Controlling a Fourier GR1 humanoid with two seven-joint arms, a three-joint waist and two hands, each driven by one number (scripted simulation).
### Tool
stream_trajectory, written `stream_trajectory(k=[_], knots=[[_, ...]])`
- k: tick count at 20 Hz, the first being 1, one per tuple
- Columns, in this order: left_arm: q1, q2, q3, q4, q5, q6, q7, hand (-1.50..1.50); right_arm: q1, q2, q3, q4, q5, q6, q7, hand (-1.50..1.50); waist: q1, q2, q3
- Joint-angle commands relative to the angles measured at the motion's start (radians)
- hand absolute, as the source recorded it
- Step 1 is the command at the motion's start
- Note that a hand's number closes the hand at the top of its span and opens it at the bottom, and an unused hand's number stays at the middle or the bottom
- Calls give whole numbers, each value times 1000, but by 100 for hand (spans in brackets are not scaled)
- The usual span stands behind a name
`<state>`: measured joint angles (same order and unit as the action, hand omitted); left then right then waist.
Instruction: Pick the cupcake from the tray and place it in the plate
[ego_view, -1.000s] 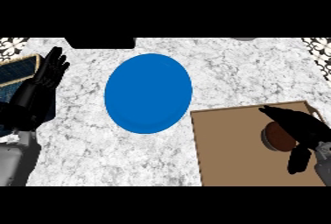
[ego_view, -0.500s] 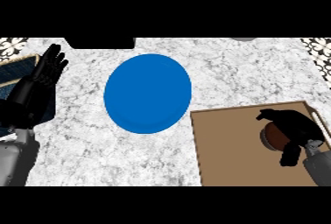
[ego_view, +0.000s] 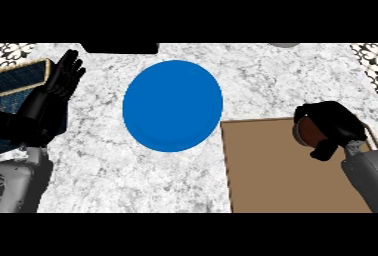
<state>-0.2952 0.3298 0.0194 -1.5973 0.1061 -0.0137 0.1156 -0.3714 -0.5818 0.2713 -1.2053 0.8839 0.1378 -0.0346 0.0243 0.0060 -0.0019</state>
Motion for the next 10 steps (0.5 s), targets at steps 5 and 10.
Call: stream_trajectory(k=[5, 10], knots=[[-72, -36, -59, -7, -15, -13, -3, 0, -321, -59, -94, 290, -37, -47, -291, 150, 111, 49, 11], [-42, -51, -66, -11, -20, -4, -4, 0, -459, -69, -152, 436, -140, 19, -543, 150, 99, 31, 8]])
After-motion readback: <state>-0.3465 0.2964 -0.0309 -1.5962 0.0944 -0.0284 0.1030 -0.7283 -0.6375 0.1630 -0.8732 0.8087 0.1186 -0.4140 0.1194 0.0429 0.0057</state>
